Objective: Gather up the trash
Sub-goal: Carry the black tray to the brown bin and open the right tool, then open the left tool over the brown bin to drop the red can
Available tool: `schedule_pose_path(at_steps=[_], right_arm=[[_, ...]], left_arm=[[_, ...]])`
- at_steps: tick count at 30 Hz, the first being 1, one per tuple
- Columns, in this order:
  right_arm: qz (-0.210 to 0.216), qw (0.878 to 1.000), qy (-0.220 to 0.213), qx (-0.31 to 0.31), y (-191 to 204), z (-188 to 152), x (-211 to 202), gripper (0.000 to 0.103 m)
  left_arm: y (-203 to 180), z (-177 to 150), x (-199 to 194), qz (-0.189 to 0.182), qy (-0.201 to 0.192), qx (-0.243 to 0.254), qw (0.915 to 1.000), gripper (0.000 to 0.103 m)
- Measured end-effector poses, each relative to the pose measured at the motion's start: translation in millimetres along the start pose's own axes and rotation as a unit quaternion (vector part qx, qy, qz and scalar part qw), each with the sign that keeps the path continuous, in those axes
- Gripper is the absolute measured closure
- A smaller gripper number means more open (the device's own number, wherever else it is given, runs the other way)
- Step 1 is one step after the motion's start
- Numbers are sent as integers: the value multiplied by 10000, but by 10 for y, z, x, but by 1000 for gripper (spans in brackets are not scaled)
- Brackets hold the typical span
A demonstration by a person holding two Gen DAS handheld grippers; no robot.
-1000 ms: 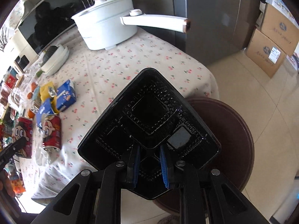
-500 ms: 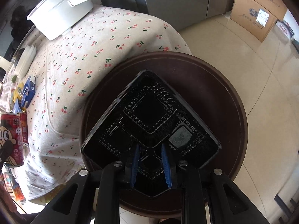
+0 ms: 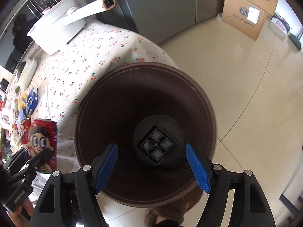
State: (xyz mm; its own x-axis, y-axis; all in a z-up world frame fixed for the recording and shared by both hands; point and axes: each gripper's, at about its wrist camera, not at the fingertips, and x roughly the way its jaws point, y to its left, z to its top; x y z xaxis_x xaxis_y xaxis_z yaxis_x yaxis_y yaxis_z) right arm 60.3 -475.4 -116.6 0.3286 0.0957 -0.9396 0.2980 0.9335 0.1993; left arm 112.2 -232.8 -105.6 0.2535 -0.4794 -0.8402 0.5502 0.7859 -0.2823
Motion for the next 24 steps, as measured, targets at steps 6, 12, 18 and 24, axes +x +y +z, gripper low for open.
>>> schedule_pose_path(at_steps=[6, 12, 18, 24], right_arm=[[-227, 9997, -103, 23, -168, -119, -126, 26], [-289, 9989, -190, 323, -377, -129, -197, 25], [-150, 9982, -333, 469, -372, -68, -250, 24], [-35, 9986, -420, 309, -149, -11, -294, 22]], left_arm=[[-208, 91, 247, -173, 12, 134, 9998, 64], [-192, 137, 238, 3, -144, 26, 9999, 4], [7, 126, 24, 234, -206, -54, 9995, 1], [189, 91, -217, 444, -367, -111, 9983, 1]])
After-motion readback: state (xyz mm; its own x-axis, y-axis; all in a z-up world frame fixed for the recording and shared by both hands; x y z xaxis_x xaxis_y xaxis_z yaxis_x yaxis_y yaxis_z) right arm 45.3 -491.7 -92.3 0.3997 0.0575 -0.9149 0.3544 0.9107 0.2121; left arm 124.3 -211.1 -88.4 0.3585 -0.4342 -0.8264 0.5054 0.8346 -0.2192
